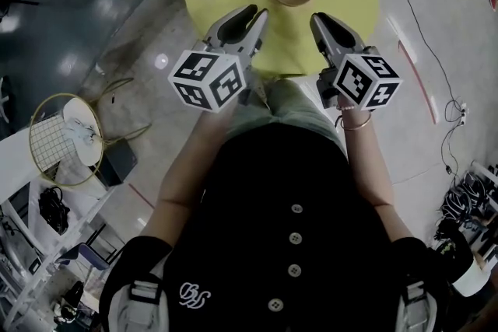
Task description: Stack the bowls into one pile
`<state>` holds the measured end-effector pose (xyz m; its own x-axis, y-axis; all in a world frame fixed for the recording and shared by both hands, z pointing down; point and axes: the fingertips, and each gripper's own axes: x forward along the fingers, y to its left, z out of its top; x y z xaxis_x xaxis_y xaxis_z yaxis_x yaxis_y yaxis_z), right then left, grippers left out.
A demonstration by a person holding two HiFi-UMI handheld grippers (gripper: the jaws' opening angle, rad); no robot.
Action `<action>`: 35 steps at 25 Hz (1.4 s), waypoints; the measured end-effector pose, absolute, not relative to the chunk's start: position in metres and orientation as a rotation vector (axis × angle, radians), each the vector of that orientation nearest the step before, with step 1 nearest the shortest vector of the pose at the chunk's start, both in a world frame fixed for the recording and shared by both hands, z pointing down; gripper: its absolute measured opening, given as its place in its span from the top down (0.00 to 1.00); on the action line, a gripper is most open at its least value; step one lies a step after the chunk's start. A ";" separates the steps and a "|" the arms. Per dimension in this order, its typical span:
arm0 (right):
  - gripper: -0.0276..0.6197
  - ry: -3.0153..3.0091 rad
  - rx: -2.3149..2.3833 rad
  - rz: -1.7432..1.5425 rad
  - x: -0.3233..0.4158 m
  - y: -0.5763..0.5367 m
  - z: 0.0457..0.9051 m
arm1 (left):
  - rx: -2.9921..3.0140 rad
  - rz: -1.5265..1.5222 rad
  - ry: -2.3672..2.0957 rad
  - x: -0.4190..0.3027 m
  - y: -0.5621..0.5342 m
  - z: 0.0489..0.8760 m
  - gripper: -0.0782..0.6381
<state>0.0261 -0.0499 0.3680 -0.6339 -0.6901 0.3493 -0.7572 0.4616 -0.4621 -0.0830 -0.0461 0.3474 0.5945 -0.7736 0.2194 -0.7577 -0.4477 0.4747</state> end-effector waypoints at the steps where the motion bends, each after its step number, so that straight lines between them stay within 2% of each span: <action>1: 0.89 -2.589 1.277 0.912 0.027 -0.049 0.368 | 2.288 -0.041 -1.217 -0.082 -0.045 0.346 0.75; 9: 0.91 -2.590 1.196 0.898 0.033 -0.046 0.364 | 2.266 -0.057 -1.226 -0.066 -0.041 0.342 0.76; 14: 0.95 -2.640 1.110 0.837 0.038 -0.042 0.345 | 2.283 -0.139 -1.161 -0.054 -0.037 0.328 0.78; 24: 0.95 -2.758 0.821 0.824 0.011 -0.019 0.325 | 2.342 -0.184 -1.058 -0.047 -0.026 0.313 0.83; 35: 0.95 -2.708 0.719 0.728 0.001 -0.017 0.325 | 2.329 -0.205 -0.952 -0.050 -0.021 0.318 0.83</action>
<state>0.0007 -0.0174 0.3253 -0.8484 -0.3961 0.3511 -0.5188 0.7539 -0.4031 -0.0501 -0.0207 0.3180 0.7299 -0.6786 0.0822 -0.5845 -0.5572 0.5899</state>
